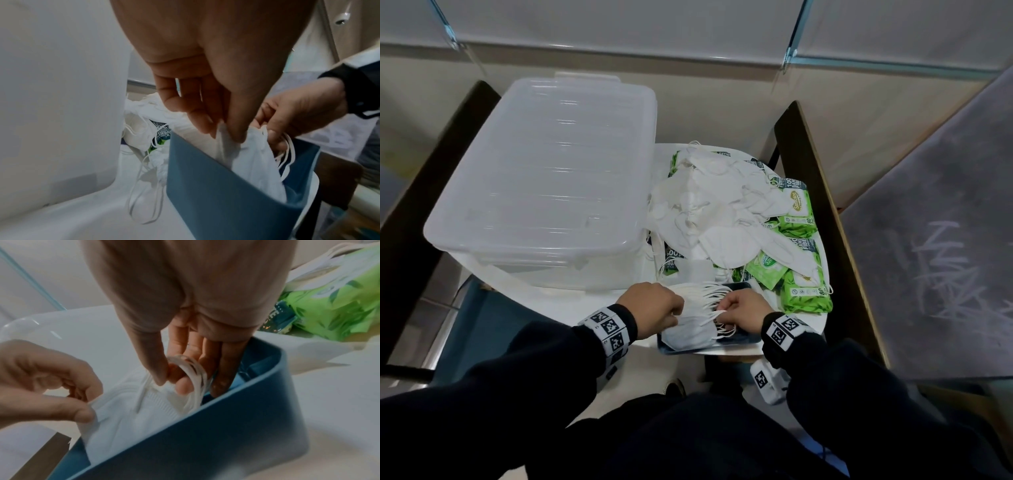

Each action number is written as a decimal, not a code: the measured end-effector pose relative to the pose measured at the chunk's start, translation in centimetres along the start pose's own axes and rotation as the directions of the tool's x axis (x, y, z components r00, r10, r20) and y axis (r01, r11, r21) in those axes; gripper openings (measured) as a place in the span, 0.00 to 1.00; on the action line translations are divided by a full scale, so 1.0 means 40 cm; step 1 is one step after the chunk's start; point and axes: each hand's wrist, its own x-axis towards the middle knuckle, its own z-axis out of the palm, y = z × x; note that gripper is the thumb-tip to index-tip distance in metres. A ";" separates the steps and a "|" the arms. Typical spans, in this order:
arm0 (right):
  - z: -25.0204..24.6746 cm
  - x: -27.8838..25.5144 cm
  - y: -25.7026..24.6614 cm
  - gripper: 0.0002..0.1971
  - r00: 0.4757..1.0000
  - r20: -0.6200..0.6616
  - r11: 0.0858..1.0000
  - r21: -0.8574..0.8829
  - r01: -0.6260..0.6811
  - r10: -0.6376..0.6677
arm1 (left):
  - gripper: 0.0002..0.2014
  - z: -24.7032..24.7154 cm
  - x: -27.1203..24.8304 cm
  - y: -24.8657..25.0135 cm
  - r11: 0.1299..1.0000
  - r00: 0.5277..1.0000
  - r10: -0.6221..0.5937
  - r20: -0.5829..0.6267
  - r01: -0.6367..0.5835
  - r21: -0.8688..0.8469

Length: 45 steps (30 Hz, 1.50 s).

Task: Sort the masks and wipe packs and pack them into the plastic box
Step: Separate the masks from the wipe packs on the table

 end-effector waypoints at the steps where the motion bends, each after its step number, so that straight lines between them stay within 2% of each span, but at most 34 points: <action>1: 0.000 0.003 0.000 0.08 1.000 -0.008 1.000 -0.002 0.005 -0.005 | 0.08 0.004 0.000 0.002 0.999 1.000 0.000 0.008 0.000 0.037; 5: -0.017 0.008 0.011 0.09 0.996 -0.087 0.999 -0.028 0.031 -0.034 | 0.07 0.010 0.000 0.004 0.993 0.999 -0.026 0.023 0.023 0.112; 8: -0.035 0.005 0.026 0.09 0.995 -0.099 0.995 0.096 0.040 -0.030 | 0.06 0.001 0.002 0.000 0.992 0.999 -0.047 0.004 0.046 0.116; 12: -0.073 -0.006 0.033 0.04 0.992 -0.130 0.969 0.245 0.030 0.002 | 0.04 -0.020 0.022 0.003 0.993 0.998 -0.043 0.055 0.037 0.114; 14: -0.114 -0.012 0.028 0.03 0.990 -0.142 0.936 0.351 0.025 0.027 | 0.06 -0.051 0.039 0.006 0.997 0.998 -0.056 0.034 0.054 0.048; 17: -0.194 -0.013 0.031 0.06 0.984 -0.164 0.867 0.498 0.015 0.076 | 0.11 -0.118 0.082 0.019 0.995 0.997 -0.043 -0.065 0.036 -0.095; 21: -0.300 0.022 0.041 0.04 0.970 -0.174 0.744 0.668 -0.012 0.171 | 0.09 -0.187 0.196 0.067 0.976 0.988 -0.024 -0.154 -0.010 -0.218; 24: -0.373 0.075 0.047 0.01 0.954 -0.181 0.673 0.739 -0.029 0.240 | 0.13 -0.200 0.306 0.106 0.980 0.991 -0.016 -0.132 -0.011 -0.199; 27: -0.434 0.138 0.051 0.02 0.937 -0.188 0.636 0.770 -0.045 0.295 | 0.19 -0.178 0.407 0.126 0.994 0.995 -0.004 -0.098 -0.007 -0.107; 31: -0.520 0.226 0.035 0.05 0.914 -0.178 0.652 0.749 -0.114 0.365 | 0.23 -0.155 0.492 0.112 0.999 0.997 -0.012 -0.073 0.015 0.036; 33: -0.556 0.278 0.044 0.05 0.915 -0.176 0.675 0.726 -0.129 0.364 | 0.33 -0.153 0.516 0.105 0.998 0.999 -0.051 -0.019 0.052 0.035; 36: -0.591 0.354 0.056 0.17 0.945 -0.165 0.759 0.641 -0.115 0.282 | 0.50 -0.144 0.530 0.117 0.993 0.993 -0.094 0.065 0.089 0.078; 38: -0.607 0.407 0.052 0.23 0.948 -0.178 0.833 0.538 -0.131 0.264 | 0.55 -0.134 0.528 0.136 0.983 0.989 -0.114 0.097 0.099 0.152; 40: -0.618 0.481 0.061 0.28 0.948 -0.213 0.893 0.433 -0.126 0.237 | 0.49 -0.133 0.525 0.154 0.979 0.987 -0.119 0.105 0.098 0.180; 42: -0.621 0.523 0.050 0.32 0.947 -0.247 0.931 0.346 -0.113 0.207 | 0.36 -0.151 0.527 0.162 0.984 0.988 -0.119 0.095 0.105 0.145; 45: -0.623 0.523 0.022 0.31 0.939 -0.296 0.973 0.200 -0.117 0.174 | 0.23 -0.206 0.530 0.159 0.979 0.980 -0.187 0.069 0.191 -0.065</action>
